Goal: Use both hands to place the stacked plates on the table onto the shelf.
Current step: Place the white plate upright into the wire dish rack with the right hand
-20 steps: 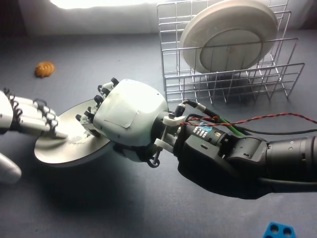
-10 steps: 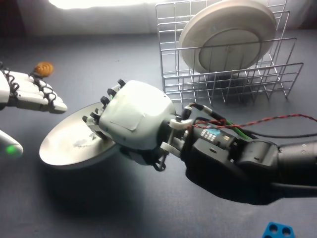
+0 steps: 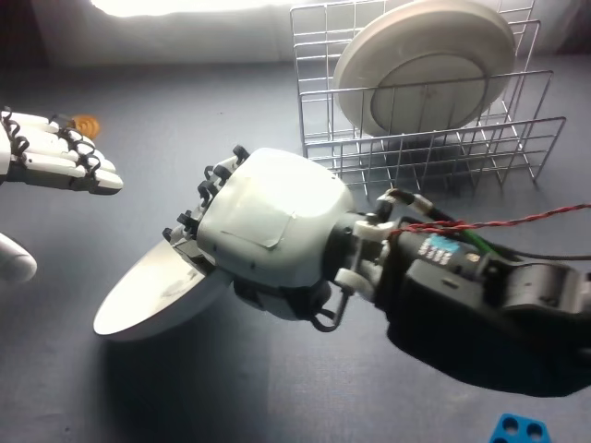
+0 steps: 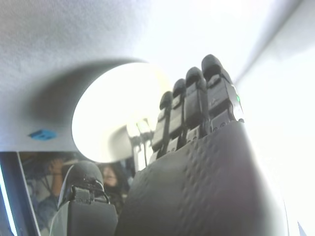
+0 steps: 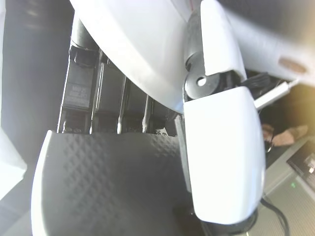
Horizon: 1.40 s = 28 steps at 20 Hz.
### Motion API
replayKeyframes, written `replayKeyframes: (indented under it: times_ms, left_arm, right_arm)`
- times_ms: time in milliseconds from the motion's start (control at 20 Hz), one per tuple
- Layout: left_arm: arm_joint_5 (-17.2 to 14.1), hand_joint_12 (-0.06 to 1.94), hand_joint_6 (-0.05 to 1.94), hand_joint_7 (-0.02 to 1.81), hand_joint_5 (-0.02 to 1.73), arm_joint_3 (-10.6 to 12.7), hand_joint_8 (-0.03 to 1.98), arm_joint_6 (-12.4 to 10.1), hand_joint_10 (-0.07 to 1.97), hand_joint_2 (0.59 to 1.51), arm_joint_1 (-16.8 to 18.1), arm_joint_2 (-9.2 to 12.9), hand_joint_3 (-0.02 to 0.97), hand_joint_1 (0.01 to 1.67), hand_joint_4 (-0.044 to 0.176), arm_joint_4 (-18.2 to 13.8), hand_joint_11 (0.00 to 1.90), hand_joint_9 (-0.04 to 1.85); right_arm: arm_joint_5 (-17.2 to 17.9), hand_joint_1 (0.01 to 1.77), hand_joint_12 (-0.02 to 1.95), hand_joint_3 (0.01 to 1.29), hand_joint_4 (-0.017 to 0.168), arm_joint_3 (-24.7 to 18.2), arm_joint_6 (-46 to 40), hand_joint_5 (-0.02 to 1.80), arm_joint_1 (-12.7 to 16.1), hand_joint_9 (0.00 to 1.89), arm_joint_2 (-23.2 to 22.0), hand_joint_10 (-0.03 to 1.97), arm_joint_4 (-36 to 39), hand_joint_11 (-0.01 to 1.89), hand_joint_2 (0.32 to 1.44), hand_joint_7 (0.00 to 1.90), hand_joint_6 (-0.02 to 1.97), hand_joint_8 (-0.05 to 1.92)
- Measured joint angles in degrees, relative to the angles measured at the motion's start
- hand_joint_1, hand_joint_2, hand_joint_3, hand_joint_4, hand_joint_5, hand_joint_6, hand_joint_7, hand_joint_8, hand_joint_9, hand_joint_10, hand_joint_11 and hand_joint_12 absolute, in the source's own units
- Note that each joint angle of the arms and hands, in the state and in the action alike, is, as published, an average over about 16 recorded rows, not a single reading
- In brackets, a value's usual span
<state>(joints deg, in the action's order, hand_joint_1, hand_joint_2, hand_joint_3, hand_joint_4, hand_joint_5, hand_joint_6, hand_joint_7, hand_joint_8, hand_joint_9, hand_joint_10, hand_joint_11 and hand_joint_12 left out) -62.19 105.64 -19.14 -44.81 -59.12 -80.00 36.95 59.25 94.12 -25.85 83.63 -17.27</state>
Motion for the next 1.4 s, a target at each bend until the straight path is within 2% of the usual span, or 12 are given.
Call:
replayKeyframes:
  times_ms: [300,400,750,1050,1400]
  left_arm:
    - [0.3,0.22,0.02,0.09,0.08,0.4,0.0,1.0,0.01,1.08,0.3,0.1,0.021,0.02,0.001,-0.3,0.02,0.09]
    - [0.4,0.22,0.02,0.1,0.08,0.5,0.0,1.2,0.01,1.08,0.3,0.1,0.021,0.02,0.001,-0.3,0.02,0.1]
    - [1.0,0.21,0.02,0.1,0.08,0.8,0.0,1.6,0.01,1.082,0.1,0.1,0.021,0.02,0.002,-0.5,0.02,0.1]
    - [1.1,0.22,0.02,0.1,0.08,0.8,0.0,1.9,0.01,1.083,-0.1,0.1,0.021,0.02,0.002,-0.7,0.02,0.1]
    - [1.2,0.24,0.02,0.1,0.07,0.7,0.0,2.3,0.01,1.085,-0.4,0.1,0.021,0.02,0.002,-0.7,0.02,0.1]
  right_arm:
    - [-1.8,1.29,1.3,0.01,-0.004,-8.5,0.1,0.82,3.9,0.92,-8.3,1.09,-4.2,0.68,1.05,0.95,1.11,0.99]
    - [-2.5,1.31,1.3,0.01,-0.005,-11.2,0.1,0.82,5.6,0.91,-11.0,1.16,-5.7,0.68,1.05,0.95,1.12,1.0]
    - [-5.3,1.34,1.31,0.01,-0.007,-18.6,0.8,0.82,12.5,0.91,-19.3,1.18,-15.4,0.68,1.05,0.94,1.13,1.01]
    - [-6.8,1.35,1.31,0.01,-0.008,-21.9,1.6,0.82,18.0,0.91,-24.7,1.19,-26.5,0.68,1.05,0.93,1.11,1.01]
    - [-6.7,1.35,1.31,0.01,-0.008,-22.4,0.5,0.82,22.2,0.91,-29.5,1.2,-38.3,0.68,1.05,0.93,1.11,1.02]
